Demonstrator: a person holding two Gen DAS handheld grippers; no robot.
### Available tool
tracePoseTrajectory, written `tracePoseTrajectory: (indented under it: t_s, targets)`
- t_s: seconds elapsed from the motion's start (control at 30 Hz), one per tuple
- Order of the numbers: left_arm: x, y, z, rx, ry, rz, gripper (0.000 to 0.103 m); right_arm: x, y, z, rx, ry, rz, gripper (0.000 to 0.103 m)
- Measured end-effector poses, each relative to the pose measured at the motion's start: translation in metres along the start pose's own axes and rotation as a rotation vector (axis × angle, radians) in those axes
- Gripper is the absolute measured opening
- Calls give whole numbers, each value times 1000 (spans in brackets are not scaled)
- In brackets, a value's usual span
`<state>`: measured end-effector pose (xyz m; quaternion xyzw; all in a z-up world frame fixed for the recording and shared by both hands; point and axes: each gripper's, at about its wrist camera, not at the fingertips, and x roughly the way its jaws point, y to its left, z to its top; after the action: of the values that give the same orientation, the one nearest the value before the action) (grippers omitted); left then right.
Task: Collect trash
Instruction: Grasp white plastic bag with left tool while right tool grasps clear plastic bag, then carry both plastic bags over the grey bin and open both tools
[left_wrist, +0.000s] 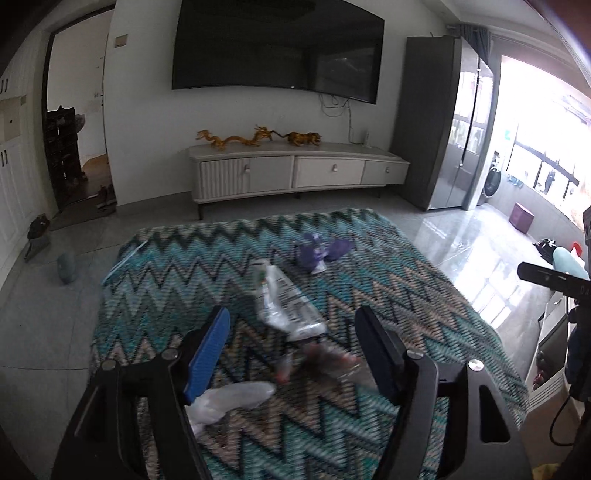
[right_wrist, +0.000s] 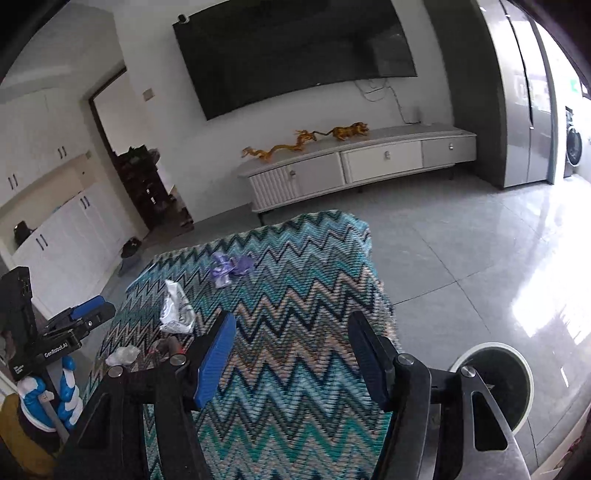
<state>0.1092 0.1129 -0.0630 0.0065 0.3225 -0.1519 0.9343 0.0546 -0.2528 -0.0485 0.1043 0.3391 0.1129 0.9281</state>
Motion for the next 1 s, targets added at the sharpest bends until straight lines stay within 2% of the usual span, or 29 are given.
tracePoseTrajectory:
  t_s: [0.2, 0.4, 0.6, 0.63, 0.83, 0.9, 0.93, 1.0]
  targets:
    - [7, 54, -42, -14, 85, 25, 70, 54, 63, -7, -103, 116, 81, 62]
    - [31, 56, -63, 16, 167, 3, 70, 111, 115, -22, -191, 236, 145, 63]
    - [51, 61, -71, 14, 195, -42, 69, 162, 144, -38, -240, 350, 165, 63]
    - [53, 62, -72, 11, 193, -47, 67, 171, 145, -40, -243, 366, 162, 63]
    - [64, 68, -79, -19, 220, -77, 37, 202, 152, -52, -266, 417, 136, 62]
    - [64, 67, -81, -16, 223, -77, 33, 206, 154, -56, -282, 429, 138, 47]
    - [63, 66, -82, -13, 219, -75, 33, 207, 154, -59, -286, 431, 142, 42]
    - [60, 64, -82, -9, 208, -70, 32, 205, 156, -63, -304, 430, 151, 23]
